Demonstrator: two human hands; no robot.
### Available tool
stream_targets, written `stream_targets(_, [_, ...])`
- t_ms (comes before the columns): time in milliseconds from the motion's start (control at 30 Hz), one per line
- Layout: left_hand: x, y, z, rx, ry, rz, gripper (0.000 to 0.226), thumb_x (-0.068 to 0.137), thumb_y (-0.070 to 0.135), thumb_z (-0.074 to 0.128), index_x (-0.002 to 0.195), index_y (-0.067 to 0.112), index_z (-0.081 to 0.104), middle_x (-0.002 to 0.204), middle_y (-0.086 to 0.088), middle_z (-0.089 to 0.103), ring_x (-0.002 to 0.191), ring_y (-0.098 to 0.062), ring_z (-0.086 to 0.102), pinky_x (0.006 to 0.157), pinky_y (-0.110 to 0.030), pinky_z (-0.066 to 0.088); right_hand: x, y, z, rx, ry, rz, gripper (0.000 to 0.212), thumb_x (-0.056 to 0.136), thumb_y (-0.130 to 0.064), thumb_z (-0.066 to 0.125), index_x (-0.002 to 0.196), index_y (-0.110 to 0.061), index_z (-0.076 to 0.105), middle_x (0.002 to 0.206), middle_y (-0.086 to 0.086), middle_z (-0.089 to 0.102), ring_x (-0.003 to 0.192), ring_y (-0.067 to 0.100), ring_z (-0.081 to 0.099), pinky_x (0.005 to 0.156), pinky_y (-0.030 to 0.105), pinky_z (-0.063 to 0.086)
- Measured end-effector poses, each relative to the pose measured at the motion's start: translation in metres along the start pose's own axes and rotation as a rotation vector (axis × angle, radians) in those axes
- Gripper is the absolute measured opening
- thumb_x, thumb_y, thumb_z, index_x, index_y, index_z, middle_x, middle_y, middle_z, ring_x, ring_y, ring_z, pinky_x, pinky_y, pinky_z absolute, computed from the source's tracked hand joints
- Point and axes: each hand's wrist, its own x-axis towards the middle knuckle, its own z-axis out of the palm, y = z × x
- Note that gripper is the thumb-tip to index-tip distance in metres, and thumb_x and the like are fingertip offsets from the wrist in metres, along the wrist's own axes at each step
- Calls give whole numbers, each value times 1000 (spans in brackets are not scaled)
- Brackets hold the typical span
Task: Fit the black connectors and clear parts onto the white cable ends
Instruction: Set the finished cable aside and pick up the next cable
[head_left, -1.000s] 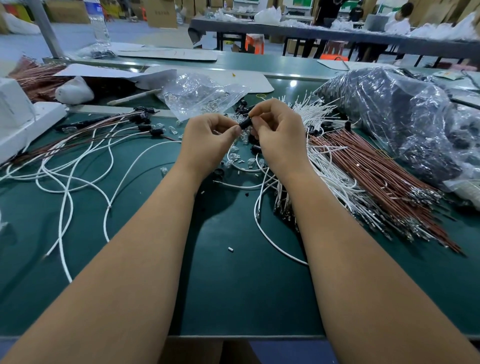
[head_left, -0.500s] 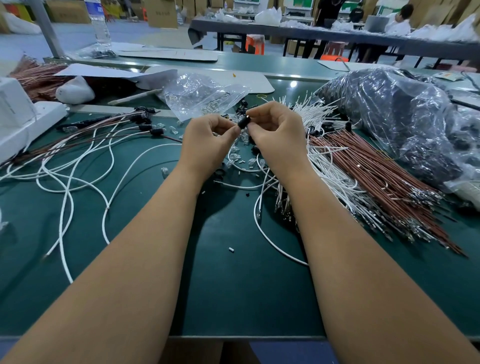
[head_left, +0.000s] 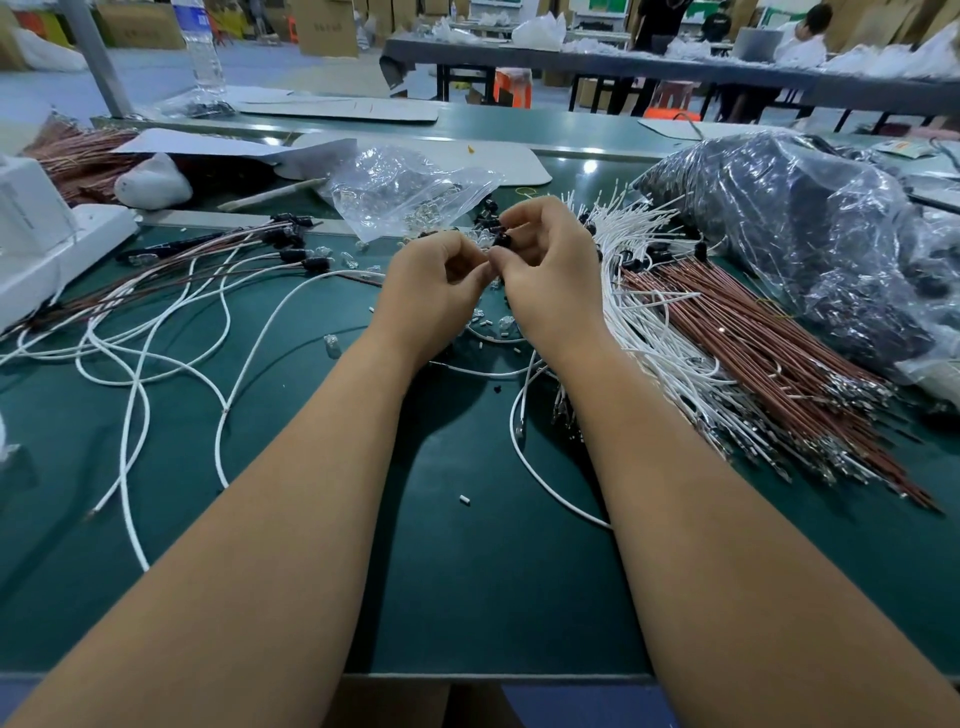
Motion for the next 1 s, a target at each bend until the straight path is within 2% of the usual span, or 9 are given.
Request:
stream_targets(100, [-1,1,-2,-23,-11,-5,11,87,13,68,83,3,67,69,-5,64,59,-8,50,61,-21,42,3,-1,-1,16,40,10,24,84,0,66,103,-15,61,80,0,61,72,10,59,64,14,47])
stream_targets(200, [-2,-1,-4,-46,-16,-16,11,86,13,70,82,3,67,75,-16,67,63,-15,52,63,-27,44,5,-1,-1,6,67,9,19,84,0,68,96,-14,64,79,-4,63,76,11,62,73,24,54])
stream_targets(367, [0,-3,-5,-26,42,-27,10,89,20,65,83,12,63,74,-3,64,64,-10,53,64,-25,44,8,-7,-3,42,62,-2,18,79,-4,75,86,-17,63,76,-5,64,71,9,62,71,24,55])
stream_targets(500, [0,0,-3,-31,82,52,13,92,19,62,104,16,60,108,2,58,96,-8,56,83,-16,45,11,-11,-7,131,72,-10,26,77,-5,77,78,-23,59,72,-7,62,63,-3,57,63,15,50])
stream_targets(633, [0,4,-3,-9,113,146,17,89,11,65,105,9,70,115,-6,55,106,-10,51,94,-12,39,9,-9,-5,127,41,33,23,77,-8,78,80,-20,58,73,-2,62,68,8,60,71,29,56])
stream_targets(733, [1,2,-5,-73,81,49,13,92,9,61,100,4,70,100,-10,66,95,-24,62,88,-40,53,9,-7,-3,112,-44,122,14,87,-7,68,94,-13,58,87,11,66,83,27,67,80,40,57])
stream_targets(800, [1,1,-7,-150,76,-27,12,95,6,55,100,4,66,93,-11,68,89,-26,65,80,-47,56,8,-3,-1,-60,-111,96,13,93,-4,55,102,-12,58,93,8,66,86,26,66,77,36,54])
stream_targets(900, [2,2,-9,-312,93,-53,14,98,0,44,100,9,55,86,-4,64,81,-12,60,69,-27,55,5,3,2,-464,-292,-48,26,90,-1,47,110,-8,64,106,8,65,96,22,60,84,33,49])
stream_targets(1000, [4,3,-8,-409,79,-53,11,100,0,40,102,6,49,89,-4,62,78,-3,57,72,-16,45,2,4,6,-729,-485,-109,30,86,-6,51,113,-10,65,110,10,62,105,27,55,90,38,48])
